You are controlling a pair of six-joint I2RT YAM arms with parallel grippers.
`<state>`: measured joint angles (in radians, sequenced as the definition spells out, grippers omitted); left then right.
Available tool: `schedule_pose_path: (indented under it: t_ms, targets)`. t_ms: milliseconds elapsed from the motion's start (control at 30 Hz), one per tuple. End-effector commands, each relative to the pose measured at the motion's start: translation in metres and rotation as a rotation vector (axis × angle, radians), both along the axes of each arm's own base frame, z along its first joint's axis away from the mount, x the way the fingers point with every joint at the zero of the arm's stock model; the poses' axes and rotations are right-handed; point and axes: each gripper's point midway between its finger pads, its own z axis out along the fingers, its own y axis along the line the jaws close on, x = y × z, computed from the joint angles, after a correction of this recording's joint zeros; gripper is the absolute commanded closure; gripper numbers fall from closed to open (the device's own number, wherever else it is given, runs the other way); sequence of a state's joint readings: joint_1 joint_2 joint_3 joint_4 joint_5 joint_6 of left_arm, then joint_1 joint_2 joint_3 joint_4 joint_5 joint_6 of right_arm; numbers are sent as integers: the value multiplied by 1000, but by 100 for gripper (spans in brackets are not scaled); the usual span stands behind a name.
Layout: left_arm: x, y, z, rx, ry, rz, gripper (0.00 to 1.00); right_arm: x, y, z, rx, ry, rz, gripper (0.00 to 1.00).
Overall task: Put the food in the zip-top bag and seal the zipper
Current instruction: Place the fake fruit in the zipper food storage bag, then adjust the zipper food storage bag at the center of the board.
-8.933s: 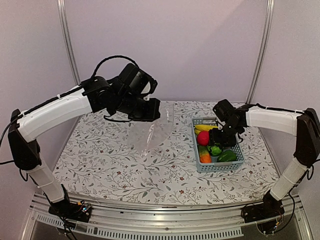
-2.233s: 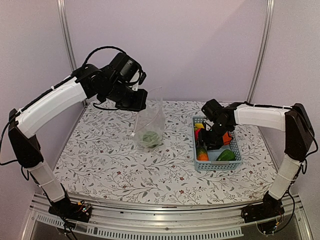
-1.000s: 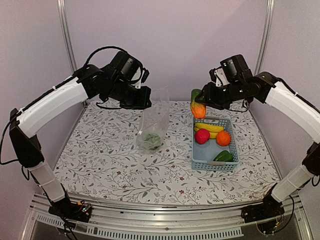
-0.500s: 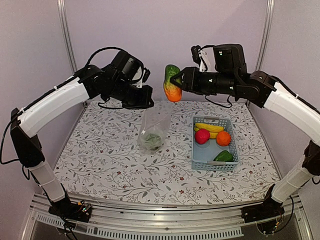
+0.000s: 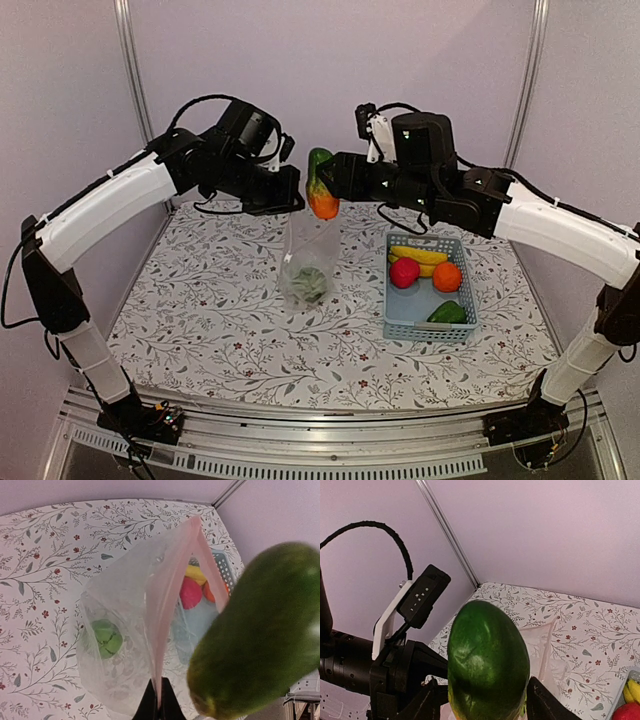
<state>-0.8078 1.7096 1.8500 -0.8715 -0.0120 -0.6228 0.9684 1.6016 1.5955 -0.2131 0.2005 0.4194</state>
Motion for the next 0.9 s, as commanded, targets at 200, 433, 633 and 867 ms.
schedule_pose_path:
  t_ms: [200,433,633,867]
  targets:
    - [8,5,2,-49,14,12,100,6,-3,-11,-44,-6,-41,28]
    - [10,6,0,-44,16,3,100,12,-36,-17,-177,57,-183,31]
    - [10,3,1,-46,12,-12,100,3,-23,-45,-238,156,-105,32]
    - [9,-1,0,-54,21,-32,94,7,-11,-79,-289,261,-111,42]
